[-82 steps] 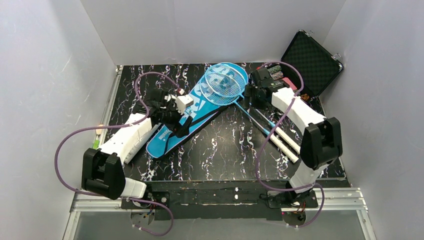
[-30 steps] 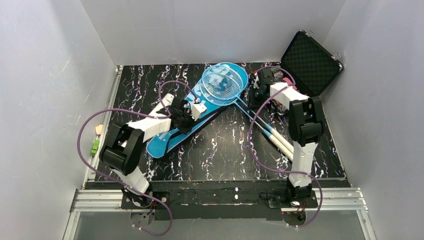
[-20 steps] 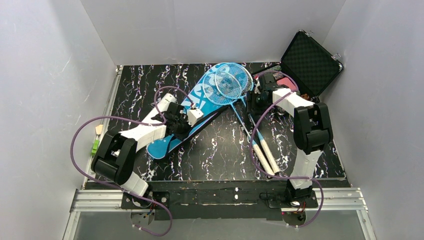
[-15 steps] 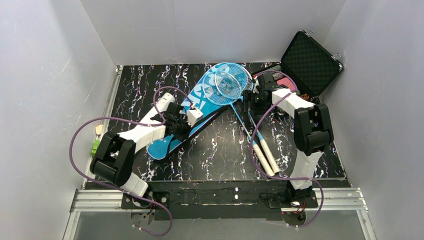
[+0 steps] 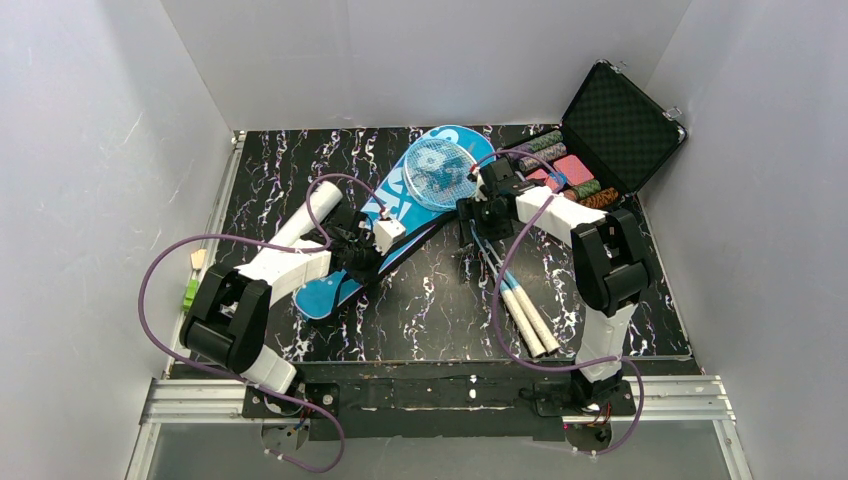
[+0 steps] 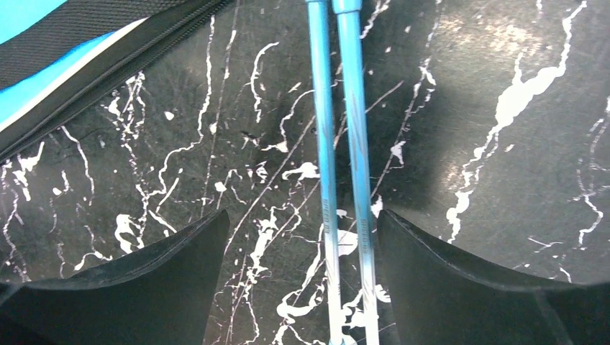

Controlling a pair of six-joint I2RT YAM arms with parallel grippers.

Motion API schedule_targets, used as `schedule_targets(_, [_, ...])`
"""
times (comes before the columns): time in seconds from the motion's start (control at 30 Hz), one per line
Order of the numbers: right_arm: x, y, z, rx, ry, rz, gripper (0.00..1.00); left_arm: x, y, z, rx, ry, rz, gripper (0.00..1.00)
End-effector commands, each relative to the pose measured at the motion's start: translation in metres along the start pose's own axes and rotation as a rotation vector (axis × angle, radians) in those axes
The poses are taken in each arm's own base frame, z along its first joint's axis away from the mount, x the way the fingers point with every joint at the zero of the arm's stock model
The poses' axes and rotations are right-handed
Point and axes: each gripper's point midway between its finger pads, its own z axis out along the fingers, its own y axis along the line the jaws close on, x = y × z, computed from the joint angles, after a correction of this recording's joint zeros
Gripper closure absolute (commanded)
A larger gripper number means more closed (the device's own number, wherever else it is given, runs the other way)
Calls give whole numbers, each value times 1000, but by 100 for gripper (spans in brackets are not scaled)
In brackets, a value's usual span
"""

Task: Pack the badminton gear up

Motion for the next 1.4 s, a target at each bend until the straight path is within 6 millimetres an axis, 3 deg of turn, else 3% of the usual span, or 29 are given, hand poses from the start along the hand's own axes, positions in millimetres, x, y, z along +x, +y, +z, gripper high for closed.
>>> schedule_targets(0.0, [-10,-13,-3,83,-39,-17,18,-7,-1,-8,-5,-32,24,88])
schedule_targets(0.2, [-9,-26,-1,190,-41,-56,28,-9,1,-8,-14,-37,28,88])
schedule_targets(0.43, [-2,-20,15,142,-10,-49,45,-16,4,-12,-26,-49,32,87])
schedule_targets(0.57, [1,-18,19,134,-12,-30,64,-16,6,-14,-38,-47,39,87])
schedule_targets(0.77, [-9,-19,3,154,-88,-13,97,-13,7,-13,-43,-36,40,87])
schedule_targets(0.97, [-13,-40,-15,251,-153,48,99,-12,6,-13,-41,-32,40,88])
schedule_targets(1.27, [-2,-64,-10,308,-115,176,99,-4,0,-14,-19,-14,36,91])
schedule_targets(1.33, [-2,-61,-9,299,-101,189,99,-10,-2,-19,-8,-24,35,88])
schedule_targets(1.37, [-4,-59,-10,293,-101,200,97,-15,-2,-23,-5,-34,33,81])
